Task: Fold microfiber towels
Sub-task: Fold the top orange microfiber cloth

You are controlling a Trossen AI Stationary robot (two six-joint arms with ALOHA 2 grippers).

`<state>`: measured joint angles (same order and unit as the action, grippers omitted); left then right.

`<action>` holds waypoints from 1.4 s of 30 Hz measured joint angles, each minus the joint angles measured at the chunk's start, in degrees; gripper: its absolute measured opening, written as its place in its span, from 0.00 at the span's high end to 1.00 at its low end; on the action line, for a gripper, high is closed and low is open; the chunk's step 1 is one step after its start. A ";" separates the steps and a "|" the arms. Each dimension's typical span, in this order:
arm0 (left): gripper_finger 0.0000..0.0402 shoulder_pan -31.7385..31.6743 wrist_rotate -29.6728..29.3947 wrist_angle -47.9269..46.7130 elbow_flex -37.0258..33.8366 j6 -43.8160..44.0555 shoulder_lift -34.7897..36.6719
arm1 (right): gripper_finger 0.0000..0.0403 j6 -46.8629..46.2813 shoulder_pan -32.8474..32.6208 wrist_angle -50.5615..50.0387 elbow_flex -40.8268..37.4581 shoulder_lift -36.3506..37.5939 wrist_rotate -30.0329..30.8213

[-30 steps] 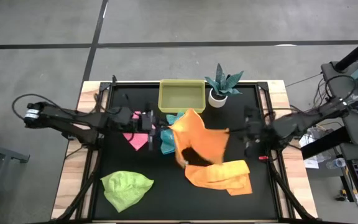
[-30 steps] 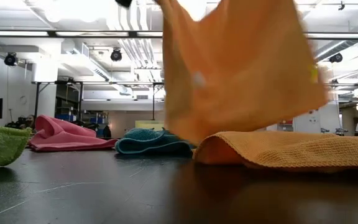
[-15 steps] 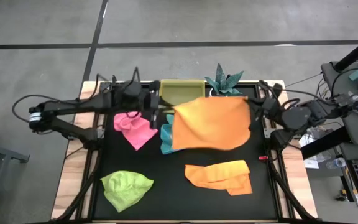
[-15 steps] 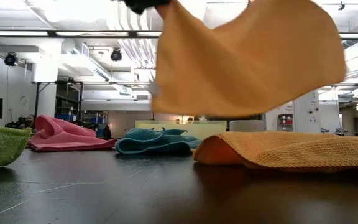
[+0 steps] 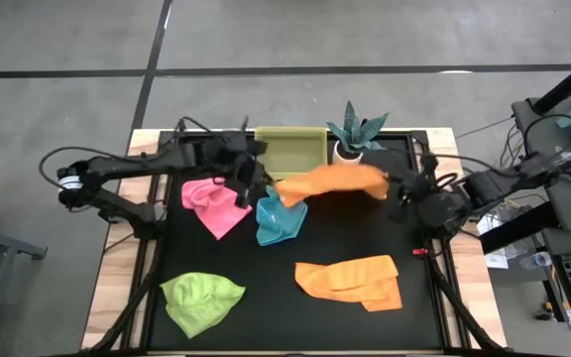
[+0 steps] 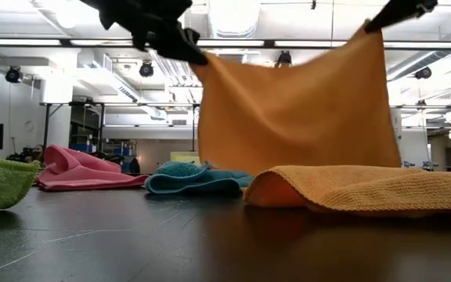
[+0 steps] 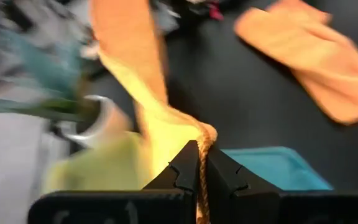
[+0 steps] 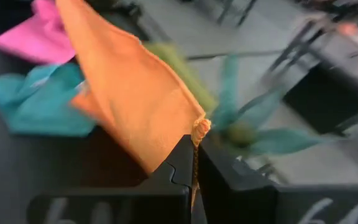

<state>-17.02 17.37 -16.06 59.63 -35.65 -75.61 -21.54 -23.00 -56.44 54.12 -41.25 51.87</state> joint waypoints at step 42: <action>1.00 16.73 0.08 2.80 -4.61 5.37 -12.39 | 0.98 -15.91 -2.91 10.51 -14.48 -9.12 -35.38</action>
<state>-0.30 17.45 -13.26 55.02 -30.29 -88.01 -37.45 -25.91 -45.93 39.64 -50.37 16.49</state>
